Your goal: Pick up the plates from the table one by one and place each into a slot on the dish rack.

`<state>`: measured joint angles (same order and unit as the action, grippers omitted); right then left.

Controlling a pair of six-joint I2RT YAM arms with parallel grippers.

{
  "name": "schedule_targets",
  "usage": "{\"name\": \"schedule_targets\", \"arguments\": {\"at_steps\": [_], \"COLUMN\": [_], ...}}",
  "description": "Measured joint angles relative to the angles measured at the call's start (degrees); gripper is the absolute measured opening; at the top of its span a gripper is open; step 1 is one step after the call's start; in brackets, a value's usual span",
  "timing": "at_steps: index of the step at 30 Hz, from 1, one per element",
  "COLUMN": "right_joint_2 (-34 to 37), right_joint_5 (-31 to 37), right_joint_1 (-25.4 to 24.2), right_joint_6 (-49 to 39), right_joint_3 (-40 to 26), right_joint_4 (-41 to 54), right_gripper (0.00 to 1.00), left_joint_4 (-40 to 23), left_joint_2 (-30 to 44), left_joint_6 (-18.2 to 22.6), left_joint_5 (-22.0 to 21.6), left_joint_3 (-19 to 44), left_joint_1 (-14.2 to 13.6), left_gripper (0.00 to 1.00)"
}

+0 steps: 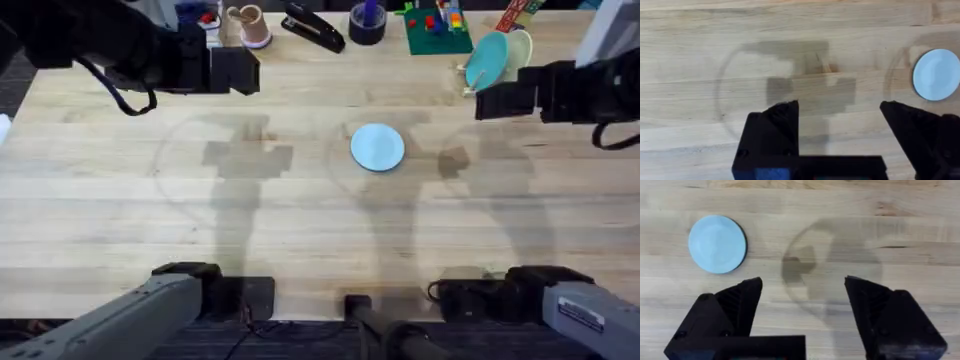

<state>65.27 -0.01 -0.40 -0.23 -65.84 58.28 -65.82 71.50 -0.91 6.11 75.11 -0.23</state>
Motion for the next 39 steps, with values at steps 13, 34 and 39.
{"name": "schedule_targets", "arguments": {"at_steps": [13,34,39], "right_joint_2": [-0.02,-0.02,-0.02], "right_joint_5": [0.0,0.0,0.0], "right_joint_1": [0.0,0.0,0.0], "right_joint_6": [0.01,0.0,0.0], "right_joint_3": [0.0,0.0,0.0], "right_joint_4": [0.09,0.11,0.11], "right_gripper": [0.995,0.994,0.994], "left_joint_4": [1.81,18.19,27.06], "left_joint_2": [0.61,7.56,7.69], "left_joint_6": [-0.41,-3.06,-4.09], "left_joint_5": [22.09,42.21,45.47], "left_joint_3": [0.09,-4.05,-12.57], "left_joint_1": [-0.35,-11.75,-12.96], "left_gripper": [0.055,0.043,0.043]}}
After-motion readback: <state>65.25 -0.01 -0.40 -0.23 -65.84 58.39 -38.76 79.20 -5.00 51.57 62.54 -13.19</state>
